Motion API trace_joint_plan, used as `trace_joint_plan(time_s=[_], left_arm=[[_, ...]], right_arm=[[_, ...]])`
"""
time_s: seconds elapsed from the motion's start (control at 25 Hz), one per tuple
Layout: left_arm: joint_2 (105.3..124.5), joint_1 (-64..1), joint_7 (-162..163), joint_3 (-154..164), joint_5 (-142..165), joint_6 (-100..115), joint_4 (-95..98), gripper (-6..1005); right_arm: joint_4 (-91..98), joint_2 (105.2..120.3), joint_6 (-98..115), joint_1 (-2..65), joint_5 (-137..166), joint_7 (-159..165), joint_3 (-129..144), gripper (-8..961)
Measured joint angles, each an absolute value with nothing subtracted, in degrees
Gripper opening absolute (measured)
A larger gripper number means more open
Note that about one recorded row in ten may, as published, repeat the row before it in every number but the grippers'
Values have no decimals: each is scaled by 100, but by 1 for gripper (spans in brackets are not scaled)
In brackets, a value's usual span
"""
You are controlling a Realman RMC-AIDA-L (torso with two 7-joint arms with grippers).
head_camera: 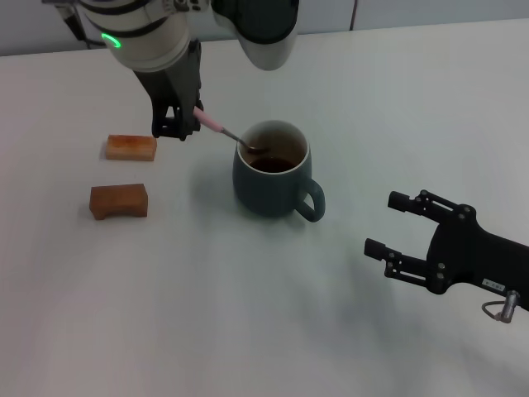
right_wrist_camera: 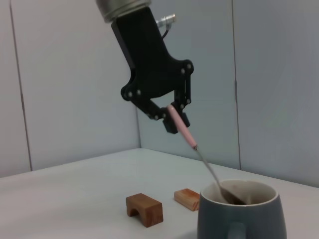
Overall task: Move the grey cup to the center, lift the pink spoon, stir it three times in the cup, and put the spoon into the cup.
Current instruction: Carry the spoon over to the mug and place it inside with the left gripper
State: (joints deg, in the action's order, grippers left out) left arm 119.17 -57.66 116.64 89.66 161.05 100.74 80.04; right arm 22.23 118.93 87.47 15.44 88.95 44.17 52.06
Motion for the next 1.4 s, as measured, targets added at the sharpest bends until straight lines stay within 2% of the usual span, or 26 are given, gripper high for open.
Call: trace_joint_plan(time_s=[1.4], left_arm=[[11918,-5825,11931,9150,15877,9941,8222,132]], right_arm=[[2144,11885,8652,1651,8894,4403,5216,786]])
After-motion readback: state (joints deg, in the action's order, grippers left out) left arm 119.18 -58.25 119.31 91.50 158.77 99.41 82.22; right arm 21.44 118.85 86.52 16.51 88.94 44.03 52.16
